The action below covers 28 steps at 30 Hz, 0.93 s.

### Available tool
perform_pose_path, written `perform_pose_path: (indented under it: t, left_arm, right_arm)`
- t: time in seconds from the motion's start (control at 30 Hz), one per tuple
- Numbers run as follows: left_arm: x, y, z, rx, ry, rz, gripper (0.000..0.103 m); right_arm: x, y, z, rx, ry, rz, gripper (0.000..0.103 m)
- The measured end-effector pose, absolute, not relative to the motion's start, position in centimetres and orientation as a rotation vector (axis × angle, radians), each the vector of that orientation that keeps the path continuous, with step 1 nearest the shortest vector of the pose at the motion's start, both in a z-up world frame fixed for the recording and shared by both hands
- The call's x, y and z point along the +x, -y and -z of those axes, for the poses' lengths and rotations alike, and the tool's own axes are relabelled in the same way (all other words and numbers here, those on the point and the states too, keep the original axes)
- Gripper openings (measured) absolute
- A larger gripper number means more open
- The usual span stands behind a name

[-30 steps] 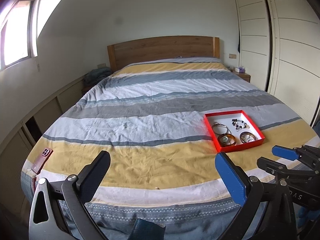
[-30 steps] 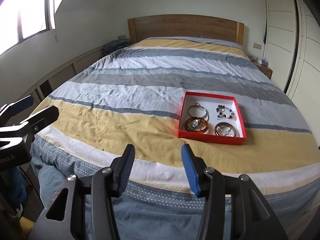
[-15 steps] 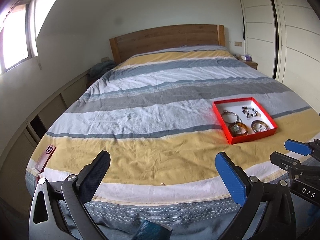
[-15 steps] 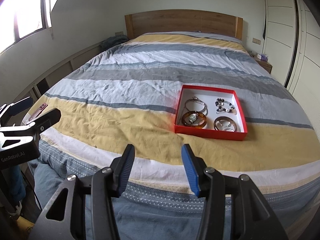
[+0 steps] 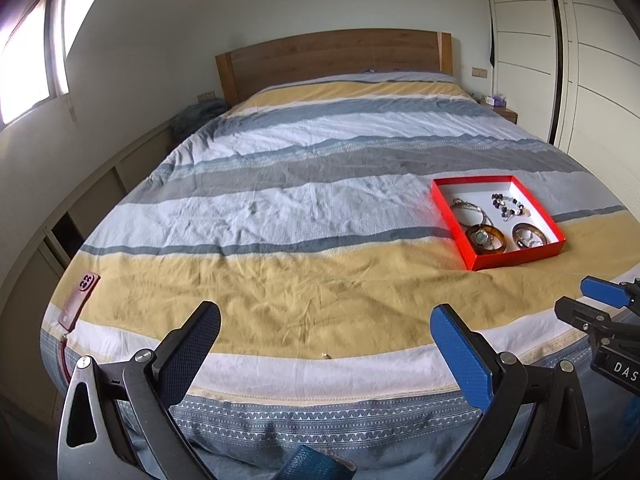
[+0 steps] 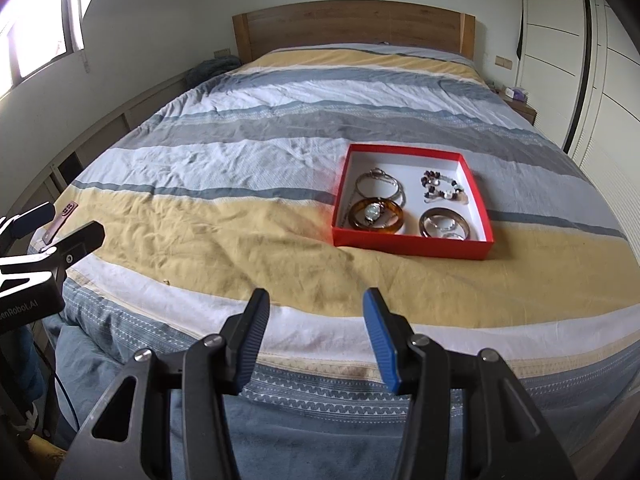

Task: Organize jewelry

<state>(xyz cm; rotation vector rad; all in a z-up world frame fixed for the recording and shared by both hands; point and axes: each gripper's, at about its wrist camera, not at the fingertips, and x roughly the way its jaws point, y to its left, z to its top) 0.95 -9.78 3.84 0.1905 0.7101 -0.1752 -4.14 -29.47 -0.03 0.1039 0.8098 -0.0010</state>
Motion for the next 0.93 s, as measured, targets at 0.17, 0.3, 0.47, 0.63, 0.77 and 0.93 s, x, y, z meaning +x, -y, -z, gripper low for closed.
perform_pose_path:
  t: [0.17, 0.3, 0.47, 0.63, 0.77, 0.93]
  left_arm:
    - [1.6, 9.1, -2.8, 0.183, -0.735, 0.175, 0.103]
    - [1.9, 8.7, -2.2, 0.171, -0.750, 0.176, 0.103]
    - [2.2, 8.4, -1.5, 0.165, -0.773, 0.176, 0.103]
    - [2.5, 8.1, -1.1, 0.158, -0.788, 0.179, 0.103]
    - [2.7, 8.1, -0.7, 0.158, -0.803, 0.181, 0.103]
    - [3.0, 8.0, -0.2, 0.157, -0.822, 0.186, 0.103]
  right_arm:
    - [-3.8, 29.4, 0.4, 0.098, -0.825, 0.014, 0.047]
    - [-3.6, 29.3, 0.7, 0.094, -0.836, 0.020, 0.050]
    - [-3.4, 29.2, 1.2, 0.090, -0.850, 0.022, 0.053]
    - [-3.3, 29.2, 1.3, 0.093, -0.855, 0.023, 0.053]
    - [-3.0, 29.3, 1.7, 0.098, -0.862, 0.024, 0.053]
    - [-2.8, 29.4, 2.2, 0.102, -0.873, 0.026, 0.053]
